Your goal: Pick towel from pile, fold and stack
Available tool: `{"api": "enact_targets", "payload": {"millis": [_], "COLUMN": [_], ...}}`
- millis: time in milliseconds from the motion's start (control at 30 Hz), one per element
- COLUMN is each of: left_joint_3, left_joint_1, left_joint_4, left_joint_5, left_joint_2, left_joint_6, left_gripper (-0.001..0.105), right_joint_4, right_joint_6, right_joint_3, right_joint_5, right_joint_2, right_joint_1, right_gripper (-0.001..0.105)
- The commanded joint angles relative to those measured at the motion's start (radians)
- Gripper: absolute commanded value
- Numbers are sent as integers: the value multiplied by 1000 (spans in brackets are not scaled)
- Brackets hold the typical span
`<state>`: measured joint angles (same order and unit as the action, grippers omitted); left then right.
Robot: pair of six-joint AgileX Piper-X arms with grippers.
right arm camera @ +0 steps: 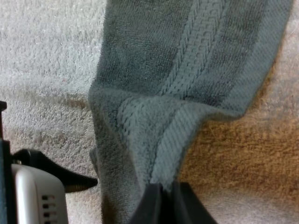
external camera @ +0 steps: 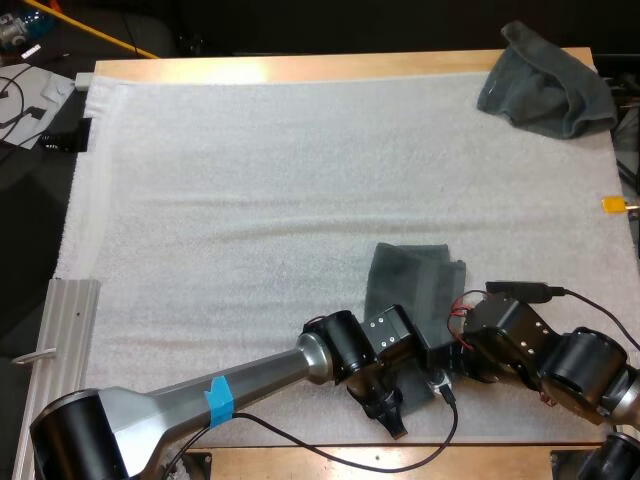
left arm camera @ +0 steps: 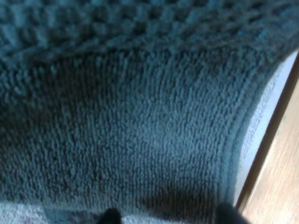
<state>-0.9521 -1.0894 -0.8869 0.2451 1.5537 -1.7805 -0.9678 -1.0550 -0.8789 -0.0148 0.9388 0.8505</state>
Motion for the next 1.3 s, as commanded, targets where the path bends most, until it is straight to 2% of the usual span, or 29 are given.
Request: {"api": "enact_targets", "payload": {"millis": [0, 233, 400, 500, 667, 767, 933, 1133, 1267], "left_joint_3": [-2, -3, -3, -2, 4, 6, 7, 12, 7], "left_joint_1": [-4, -2, -4, -3, -3, -3, -4, -3, -3], "left_joint_4": [-7, -26, -24, -28, -35, -35, -22, 13, 3], "left_joint_5": [4, 5, -9, -13, -25, -22, -21, -25, 18], "left_joint_2": [-3, 0, -11, -16, -19, -17, -13, -12, 3], "left_joint_6": [-16, -25, -10, -6, -11, -17, -40, -58, -50], "left_gripper": [34, 2, 0, 6, 32, 43, 44, 35, 45], "right_joint_4": [-3, -5, -5, -3, -2, -1, -1, -2, -7], "right_joint_6": [11, 9, 1, 1, 0, 0, 2, 5, 0], "right_joint_3": [-2, -2, -6, -6, -5, -6, -5, -6, -5], "right_joint_5": [-12, -15, -4, -2, -1, -3, -5, -9, -5], "right_joint_2": [1, -1, -5, -4, -3, -3, -3, -2, -4], "right_joint_1": [0, 1, 0, 0, 1, 0, 1, 0, -2], "right_gripper": [0, 0, 0, 0, 0, 0, 0, 0, 0]}}
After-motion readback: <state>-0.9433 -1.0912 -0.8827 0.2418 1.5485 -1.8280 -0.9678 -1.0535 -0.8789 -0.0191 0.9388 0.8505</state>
